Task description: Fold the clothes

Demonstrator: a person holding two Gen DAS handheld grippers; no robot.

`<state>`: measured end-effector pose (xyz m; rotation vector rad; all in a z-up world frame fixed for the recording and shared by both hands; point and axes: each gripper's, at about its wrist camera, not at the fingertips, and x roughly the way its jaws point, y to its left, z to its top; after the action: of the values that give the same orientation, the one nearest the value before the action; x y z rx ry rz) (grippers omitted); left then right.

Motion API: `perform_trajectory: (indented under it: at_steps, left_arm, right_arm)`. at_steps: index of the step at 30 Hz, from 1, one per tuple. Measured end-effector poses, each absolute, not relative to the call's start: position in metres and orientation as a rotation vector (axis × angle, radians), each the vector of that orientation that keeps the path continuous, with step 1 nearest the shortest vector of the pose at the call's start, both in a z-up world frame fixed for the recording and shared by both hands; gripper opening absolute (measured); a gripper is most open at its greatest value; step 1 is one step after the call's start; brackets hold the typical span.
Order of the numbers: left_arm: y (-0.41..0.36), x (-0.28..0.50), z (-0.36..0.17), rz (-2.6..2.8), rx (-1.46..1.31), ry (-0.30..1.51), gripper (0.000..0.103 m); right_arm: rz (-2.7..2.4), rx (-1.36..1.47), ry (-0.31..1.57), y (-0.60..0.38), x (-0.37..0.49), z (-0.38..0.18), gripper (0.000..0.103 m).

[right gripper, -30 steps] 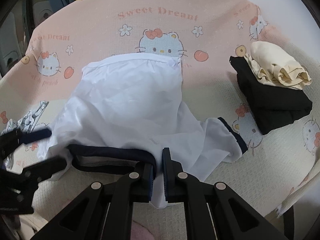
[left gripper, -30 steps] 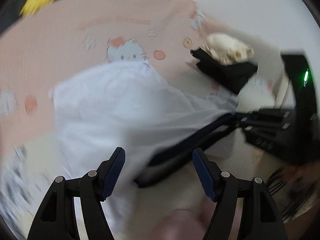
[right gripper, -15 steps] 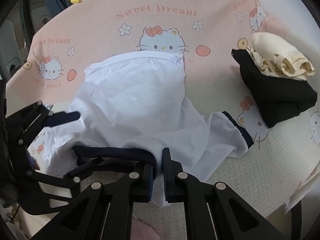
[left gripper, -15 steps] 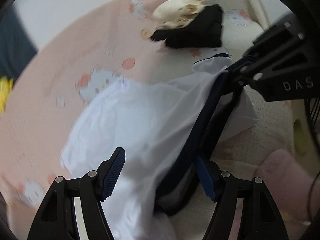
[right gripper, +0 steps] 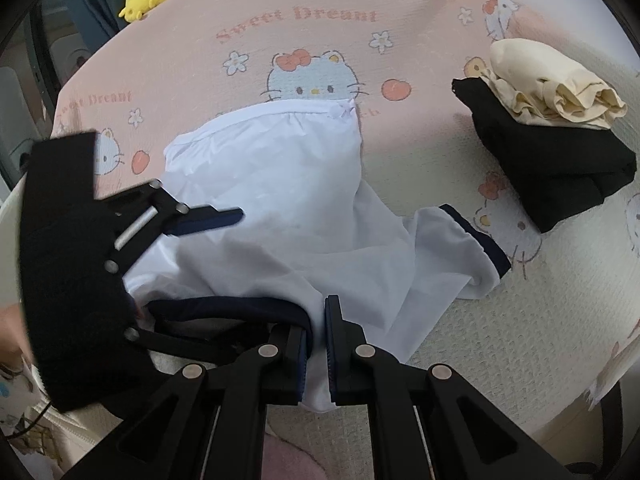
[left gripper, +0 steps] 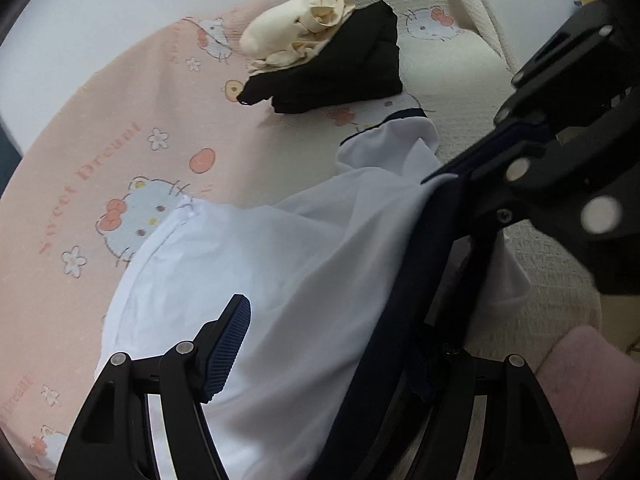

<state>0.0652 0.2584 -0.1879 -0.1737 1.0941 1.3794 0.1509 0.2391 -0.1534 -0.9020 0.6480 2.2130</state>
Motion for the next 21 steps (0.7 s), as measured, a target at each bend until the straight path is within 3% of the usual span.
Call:
perform_trajectory:
  at_steps: [4,5,6,9,13,16,21]
  left_arm:
    - [0.268,0.063,-0.194,1.399,-0.267,1.036,0.067]
    - [0.270,0.062,-0.196,1.399,-0.286,1.025,0.056]
    - [0.272,0.061,-0.199,1.401,-0.293,1.030,0.039]
    - [0.274,0.065,-0.207,1.425,-0.286,1.053,0.018]
    - [0.271,0.067,-0.209,1.487,-0.294,1.031,0.012]
    - [0.268,0.066,-0.204,1.562,-0.283,1.009,0.011]
    - [0.256,0.067,-0.188,1.708,-0.148,1.041,0.011]
  right_arm:
    - [2.198,-0.890,0.658,0.240,0.156,-0.154,0.005]
    - [2.195,-0.890,0.657,0.241,0.157,-0.154,0.005]
    - [2.192,-0.891,0.654,0.241,0.157,-0.154,0.005]
    - [2.183,-0.897,0.644,0.240,0.158,-0.155,0.005]
    - [2.156,-0.932,0.620,0.239,0.155,-0.161,0.009]
    - [2.119,-0.954,0.613,0.240,0.155,-0.168,0.033]
    - [2.138,-0.906,0.654,0.251,0.155,-0.170,0.036]
